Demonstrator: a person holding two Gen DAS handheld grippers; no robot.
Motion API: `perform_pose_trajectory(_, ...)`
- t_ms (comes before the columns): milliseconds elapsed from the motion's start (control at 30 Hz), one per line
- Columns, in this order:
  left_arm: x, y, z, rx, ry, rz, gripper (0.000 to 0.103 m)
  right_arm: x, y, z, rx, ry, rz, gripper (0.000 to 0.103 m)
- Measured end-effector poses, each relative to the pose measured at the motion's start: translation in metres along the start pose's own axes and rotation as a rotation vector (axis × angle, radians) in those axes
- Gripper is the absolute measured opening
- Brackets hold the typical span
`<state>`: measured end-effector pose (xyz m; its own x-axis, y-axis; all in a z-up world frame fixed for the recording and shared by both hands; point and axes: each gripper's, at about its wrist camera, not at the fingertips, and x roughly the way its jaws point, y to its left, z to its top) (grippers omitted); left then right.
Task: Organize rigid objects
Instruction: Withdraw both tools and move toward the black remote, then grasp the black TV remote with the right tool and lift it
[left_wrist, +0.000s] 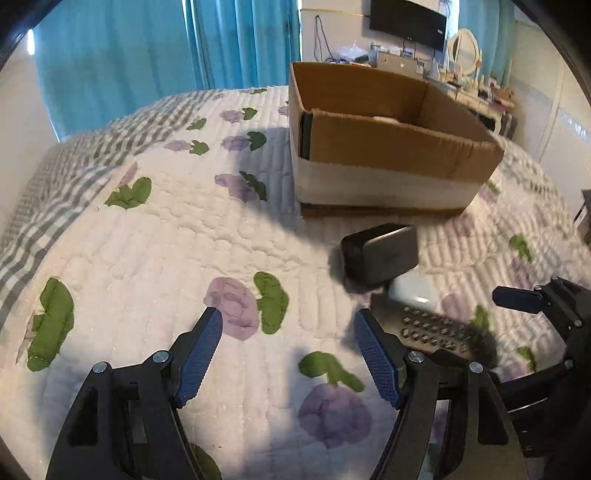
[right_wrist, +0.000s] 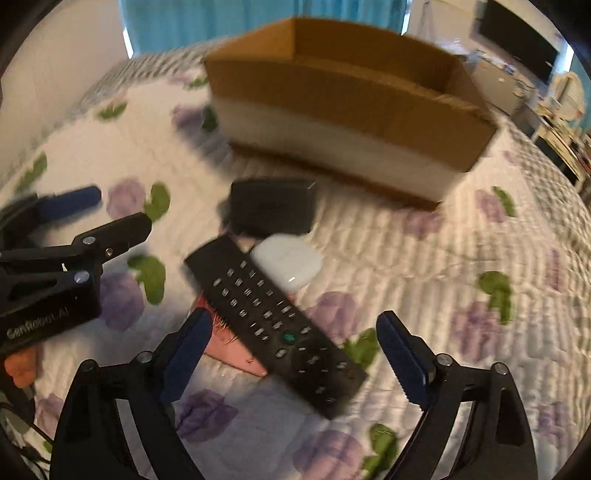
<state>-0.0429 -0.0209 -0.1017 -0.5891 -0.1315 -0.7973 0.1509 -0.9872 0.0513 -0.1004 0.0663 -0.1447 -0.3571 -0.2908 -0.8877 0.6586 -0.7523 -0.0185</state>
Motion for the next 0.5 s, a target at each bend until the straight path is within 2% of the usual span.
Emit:
perform_pose_trajectory(100,0.003,0.000,0.000,-0.001,0.010,-0.001,0.076,0.023,0.000,-0.001,0.008,0.054,0.008,0.077)
perform_pose_trajectory(300,0.009,0.006,-0.001,-0.030,0.044,-0.009,0.076,0.025,0.001,-0.002,0.014,0.022,0.008,0.065)
perform_pose_trajectory(400,0.008,0.005,-0.002,-0.026,0.050,-0.005,0.076,0.016,0.000,-0.007,0.019,-0.004,0.012,0.055)
perform_pose_trajectory(433,0.008,0.005,-0.002,-0.026,0.052,-0.005,0.076,0.011,-0.002,-0.009,0.029,-0.019,0.019,0.047)
perform_pose_trajectory(467,0.009,0.005,-0.002,-0.025,0.057,-0.004,0.076,0.004,-0.004,-0.011,0.042,-0.041,0.032,0.031)
perform_pose_trajectory(500,0.009,0.004,-0.002,-0.023,0.060,0.000,0.076,-0.006,-0.007,-0.013,0.056,-0.068,0.042,0.027)
